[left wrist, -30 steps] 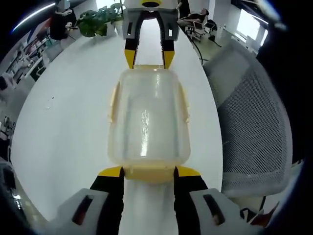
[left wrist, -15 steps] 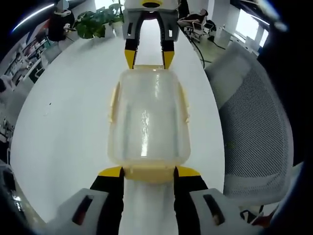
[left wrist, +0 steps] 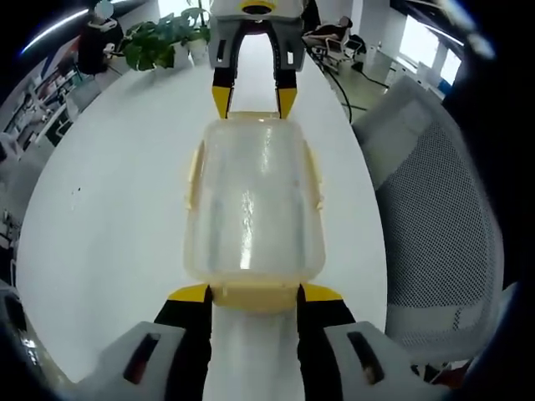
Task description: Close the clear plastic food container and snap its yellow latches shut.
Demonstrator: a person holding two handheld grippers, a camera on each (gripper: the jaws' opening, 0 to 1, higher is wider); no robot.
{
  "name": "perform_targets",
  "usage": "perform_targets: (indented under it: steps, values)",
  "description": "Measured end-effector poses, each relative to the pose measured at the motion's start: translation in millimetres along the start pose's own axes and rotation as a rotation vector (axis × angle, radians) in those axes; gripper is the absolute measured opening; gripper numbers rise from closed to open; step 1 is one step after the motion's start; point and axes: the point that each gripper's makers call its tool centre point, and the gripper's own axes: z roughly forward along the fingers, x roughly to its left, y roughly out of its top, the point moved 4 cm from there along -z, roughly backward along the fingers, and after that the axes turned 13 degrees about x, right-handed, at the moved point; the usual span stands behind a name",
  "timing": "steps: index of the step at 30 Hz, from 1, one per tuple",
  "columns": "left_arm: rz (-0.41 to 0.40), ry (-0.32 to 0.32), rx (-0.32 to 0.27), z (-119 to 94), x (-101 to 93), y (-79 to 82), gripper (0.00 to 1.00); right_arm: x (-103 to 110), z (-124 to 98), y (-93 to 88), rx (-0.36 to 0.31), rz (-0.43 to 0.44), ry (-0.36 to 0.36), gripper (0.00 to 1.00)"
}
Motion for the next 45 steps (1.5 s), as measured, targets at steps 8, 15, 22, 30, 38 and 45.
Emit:
perform_targets:
  steps: [8,15,22,30,38,45]
  values:
    - [0.003,0.005,-0.004,4,1.4,12.4,0.39,0,-4,-12.5,0.003,0.008,-0.001,0.39]
    - [0.008,-0.002,-0.009,6,1.4,25.6,0.39,0,-5,-26.5,0.012,0.008,-0.007,0.39]
    - [0.013,-0.005,-0.019,10,0.8,40.9,0.39,2,-9,-41.1,0.02,0.017,-0.007,0.39]
    - [0.017,-0.015,-0.025,13,1.0,57.5,0.39,3,-10,-57.4,0.034,0.025,-0.006,0.39]
    - [0.013,-0.014,-0.025,14,0.0,68.0,0.39,3,-13,-67.4,0.035,0.022,-0.008,0.39]
    - [-0.001,-0.012,-0.022,15,-2.0,73.3,0.39,2,-12,-73.3,0.038,0.008,-0.016,0.39]
